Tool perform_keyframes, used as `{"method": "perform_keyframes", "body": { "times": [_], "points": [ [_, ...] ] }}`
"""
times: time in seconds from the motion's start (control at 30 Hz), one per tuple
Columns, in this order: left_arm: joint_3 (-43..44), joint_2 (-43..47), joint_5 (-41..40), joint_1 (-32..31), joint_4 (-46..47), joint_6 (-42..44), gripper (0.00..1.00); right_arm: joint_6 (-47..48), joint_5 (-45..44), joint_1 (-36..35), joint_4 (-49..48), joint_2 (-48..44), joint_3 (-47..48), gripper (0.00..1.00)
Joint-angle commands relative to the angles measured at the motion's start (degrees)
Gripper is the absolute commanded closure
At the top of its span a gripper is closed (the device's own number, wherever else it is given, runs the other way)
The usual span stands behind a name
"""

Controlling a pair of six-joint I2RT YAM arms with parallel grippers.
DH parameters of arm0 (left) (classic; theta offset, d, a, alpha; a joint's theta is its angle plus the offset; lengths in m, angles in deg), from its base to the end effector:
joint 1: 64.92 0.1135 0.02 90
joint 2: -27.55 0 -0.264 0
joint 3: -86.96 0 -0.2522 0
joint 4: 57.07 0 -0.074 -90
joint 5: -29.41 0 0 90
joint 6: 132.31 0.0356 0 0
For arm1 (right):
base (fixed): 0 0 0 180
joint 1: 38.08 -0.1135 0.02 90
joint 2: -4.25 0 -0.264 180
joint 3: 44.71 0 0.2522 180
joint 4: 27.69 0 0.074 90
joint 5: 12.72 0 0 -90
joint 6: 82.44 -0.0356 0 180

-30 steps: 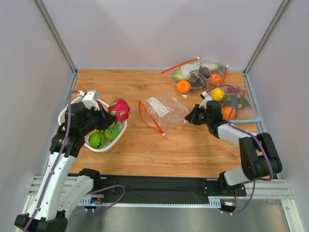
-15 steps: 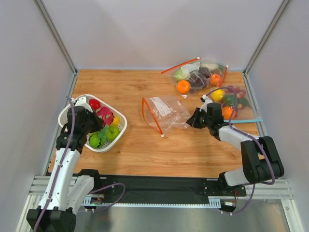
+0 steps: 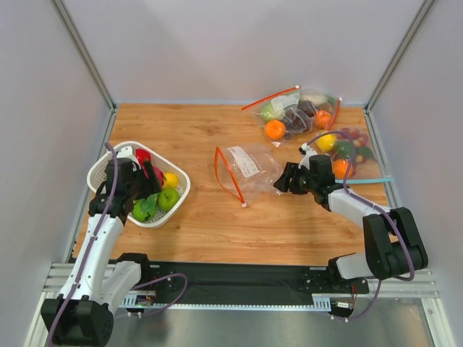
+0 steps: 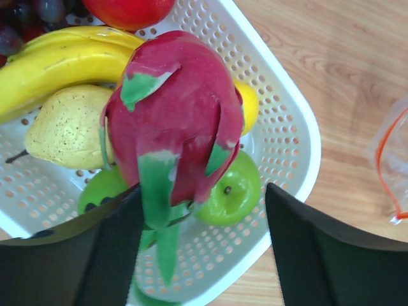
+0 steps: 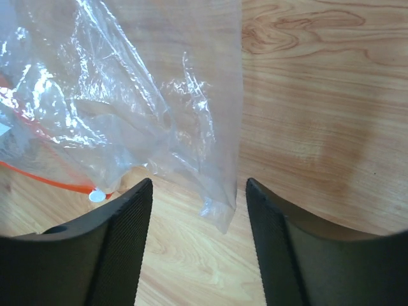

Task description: Open the zip-top bag and remove the fake food

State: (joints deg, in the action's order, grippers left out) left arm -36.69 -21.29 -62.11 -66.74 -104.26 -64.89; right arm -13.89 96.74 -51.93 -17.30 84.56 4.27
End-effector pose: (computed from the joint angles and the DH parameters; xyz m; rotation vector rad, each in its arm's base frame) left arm 0.1806 -0.0048 0.2752 -0.4230 2.2308 -0.1959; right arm 0.2606 0.0765 0.1710 -0.0244 2.3508 0.7015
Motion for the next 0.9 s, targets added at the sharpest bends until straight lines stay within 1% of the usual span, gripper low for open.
{"method": "perform_keyframes", "body": {
  "times": [0.0,0.07,0.1,0.17,0.2,0.23,0.27,0.4,0.6,0.63,0.67,0.87],
  "points": [
    [2.8,0.0,-0.5,0.2,0.7,0.8,0.17,1.3,-1.2,-0.4,1.7,-2.9,1.4,0.36],
    [3.7,0.8,-0.3,0.2,0.0,1.7,0.11,1.5,-2.3,-0.6,3.0,-3.9,1.8,0.32],
    [4.2,1.6,-0.1,0.2,-0.2,2.3,0.10,1.9,-2.8,-0.5,4.8,-5.4,1.9,0.30],
    [5.3,2.5,0.2,0.2,-1.7,3.2,0.07,2.6,-4.3,-0.6,6.4,-7.1,2.1,0.25],
    [6.7,3.0,0.1,0.2,-2.3,3.9,0.07,2.8,-4.9,-0.7,8.5,-8.1,2.5,0.17],
    [7.4,4.0,0.0,0.2,-3.0,4.3,0.07,3.5,-6.3,-0.7,9.6,-10.1,2.7,0.15],
    [8.1,4.5,-0.2,0.2,-4.1,4.7,0.06,3.9,-6.9,-0.7,10.7,-11.4,2.9,0.00],
    [12.1,7.3,-0.7,0.2,-6.1,6.4,0.04,5.4,-10.5,-0.7,17.4,-17.2,4.7,0.00],
    [17.3,10.2,-1.6,0.2,-9.1,8.5,0.04,4.7,-18.8,-0.7,22.7,-29.4,7.2,0.00],
    [18.0,10.2,-1.9,0.2,-10.3,8.8,0.04,4.8,-21.5,-0.7,23.3,-30.5,8.1,0.00],
    [18.6,10.2,-2.6,0.2,-10.9,9.2,0.01,4.8,-22.2,-0.7,24.1,-31.5,8.7,0.00],
    [19.9,10.4,-3.8,0.2,-12.5,10.3,0.01,5.8,-25.1,-0.7,28.1,-34.8,11.6,0.00]
  ]
}}
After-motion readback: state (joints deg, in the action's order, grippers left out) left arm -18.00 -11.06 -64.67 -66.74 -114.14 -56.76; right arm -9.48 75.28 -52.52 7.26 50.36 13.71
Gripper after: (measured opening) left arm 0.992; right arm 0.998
